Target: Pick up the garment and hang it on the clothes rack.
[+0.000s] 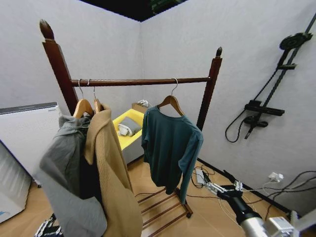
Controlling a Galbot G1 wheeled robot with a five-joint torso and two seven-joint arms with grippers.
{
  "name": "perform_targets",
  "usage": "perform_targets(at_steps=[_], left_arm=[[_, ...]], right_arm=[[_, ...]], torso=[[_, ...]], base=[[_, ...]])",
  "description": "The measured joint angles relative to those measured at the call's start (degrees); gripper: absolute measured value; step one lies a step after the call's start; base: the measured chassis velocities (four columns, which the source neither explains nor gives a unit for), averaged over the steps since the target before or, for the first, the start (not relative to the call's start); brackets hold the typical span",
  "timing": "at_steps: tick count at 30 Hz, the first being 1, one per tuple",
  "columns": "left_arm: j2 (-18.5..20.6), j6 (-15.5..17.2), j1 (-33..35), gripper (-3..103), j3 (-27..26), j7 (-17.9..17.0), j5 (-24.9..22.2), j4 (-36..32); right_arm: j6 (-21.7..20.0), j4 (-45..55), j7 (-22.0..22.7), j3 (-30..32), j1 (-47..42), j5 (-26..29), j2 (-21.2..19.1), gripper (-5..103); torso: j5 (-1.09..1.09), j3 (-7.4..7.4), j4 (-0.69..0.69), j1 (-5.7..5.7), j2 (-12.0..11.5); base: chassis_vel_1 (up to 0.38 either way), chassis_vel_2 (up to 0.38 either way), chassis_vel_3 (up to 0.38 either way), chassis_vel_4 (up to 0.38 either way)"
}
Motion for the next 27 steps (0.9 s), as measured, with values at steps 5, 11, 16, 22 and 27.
perform_targets(at_steps=[5,11,16,22,27], left_arm=[[0.00,0.00,0.00,46,0.00,0.01,0.00,0.00],[0.00,0.00,0.00,46,0.00,0.00,0.00,0.00],[0.00,0.00,0.00,46,0.00,0.02,0.00,0.00],[0.00,0.00,0.00,46,0.00,0.01,0.00,0.00],[0.00,0.00,0.00,46,0.00,0.01,0.00,0.00]], right_arm=[[0.00,0.00,0.00,0.01,0.00,0.00,0.00,100],[0.00,0.00,0.00,0.01,-0.02,0.00,0.00,100],[0.01,-0.01,-0.01,0.01,-0.02,0.00,0.01,100],[0.00,0.00,-0.01,0.01,0.01,0.00,0.01,100],[0.00,0.00,0.00,0.01,0.01,0.00,0.01,100]], torso=[[0.00,0.02,0.00,0.00,0.07],[-0.01,0.04,0.00,0.00,0.19],[0.02,0.07,-0.02,0.03,0.20],[0.01,0.11,0.04,0.11,0.25],[0.00,0.44,-0.02,0.39,0.92]], base=[[0.204,-0.205,-0.196,0.192],[0.214,-0.218,-0.215,0.223],[0.055,-0.043,-0.095,0.065],[-0.027,0.031,0.057,-0.020],[-0.018,0.036,0.030,-0.023]])
